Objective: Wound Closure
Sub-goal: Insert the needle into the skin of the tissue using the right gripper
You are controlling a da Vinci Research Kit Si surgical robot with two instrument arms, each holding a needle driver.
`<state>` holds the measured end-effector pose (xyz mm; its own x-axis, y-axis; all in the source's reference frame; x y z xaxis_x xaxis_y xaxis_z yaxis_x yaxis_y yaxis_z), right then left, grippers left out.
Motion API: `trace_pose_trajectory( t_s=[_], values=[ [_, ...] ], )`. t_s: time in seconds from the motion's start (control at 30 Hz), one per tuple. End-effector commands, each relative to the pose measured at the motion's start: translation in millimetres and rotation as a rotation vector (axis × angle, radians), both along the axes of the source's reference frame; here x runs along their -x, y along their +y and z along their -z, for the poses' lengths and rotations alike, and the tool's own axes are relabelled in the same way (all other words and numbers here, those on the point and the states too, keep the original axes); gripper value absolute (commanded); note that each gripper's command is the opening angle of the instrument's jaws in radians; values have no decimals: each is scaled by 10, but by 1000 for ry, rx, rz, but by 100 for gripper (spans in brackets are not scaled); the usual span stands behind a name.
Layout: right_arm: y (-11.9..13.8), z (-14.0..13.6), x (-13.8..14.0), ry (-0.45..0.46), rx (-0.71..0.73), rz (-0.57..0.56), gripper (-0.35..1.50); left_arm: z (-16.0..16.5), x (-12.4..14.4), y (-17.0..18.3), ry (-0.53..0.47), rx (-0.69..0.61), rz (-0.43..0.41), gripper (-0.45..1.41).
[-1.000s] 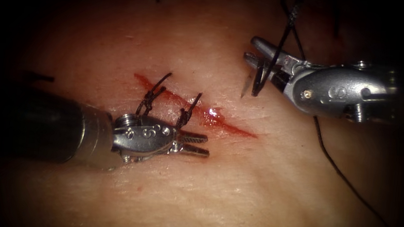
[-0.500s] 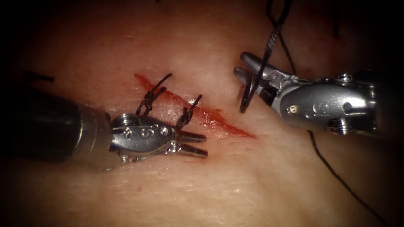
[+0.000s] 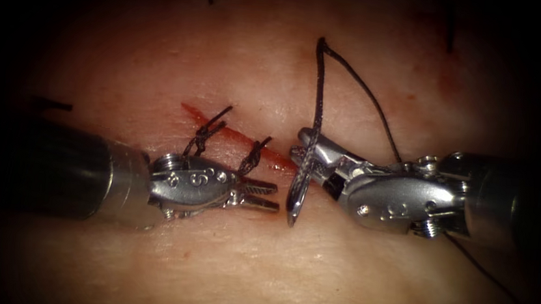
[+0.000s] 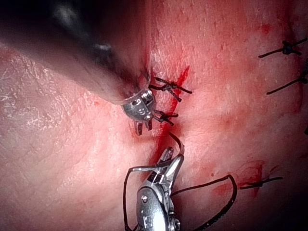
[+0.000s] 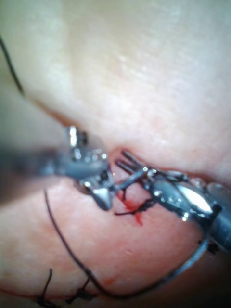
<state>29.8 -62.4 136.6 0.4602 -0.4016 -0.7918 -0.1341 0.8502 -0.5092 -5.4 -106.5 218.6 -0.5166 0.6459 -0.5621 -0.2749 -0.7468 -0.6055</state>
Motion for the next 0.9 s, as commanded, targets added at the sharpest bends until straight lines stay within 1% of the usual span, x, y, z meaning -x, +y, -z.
trace_pose_trajectory(
  t_s=[0.03, 0.27, 0.5, 0.67, 0.8, 0.9],
  values=[
    [-4, -16, -3, 4, -19, -11, -35, -5, 5, -8, -1, -2, -1, 16],
    [-10, -29, -4, -9, -64, -6, -35, -6, 7, -7, -2, -4, -1, 16],
    [-14, -52, -1, -18, -137, -16, -35, -6, 8, -7, -3, -5, -2, 16],
    [-18, -55, 0, -21, -171, -18, -35, -6, 9, -7, -3, -5, -1, 16],
    [-13, -47, 0, 2, -179, -38, -35, -6, 9, -7, -3, -5, -1, 16],
    [-1, -25, -2, 20, -151, -56, -35, -6, 9, -8, -2, -5, -1, 16]
  ],
)
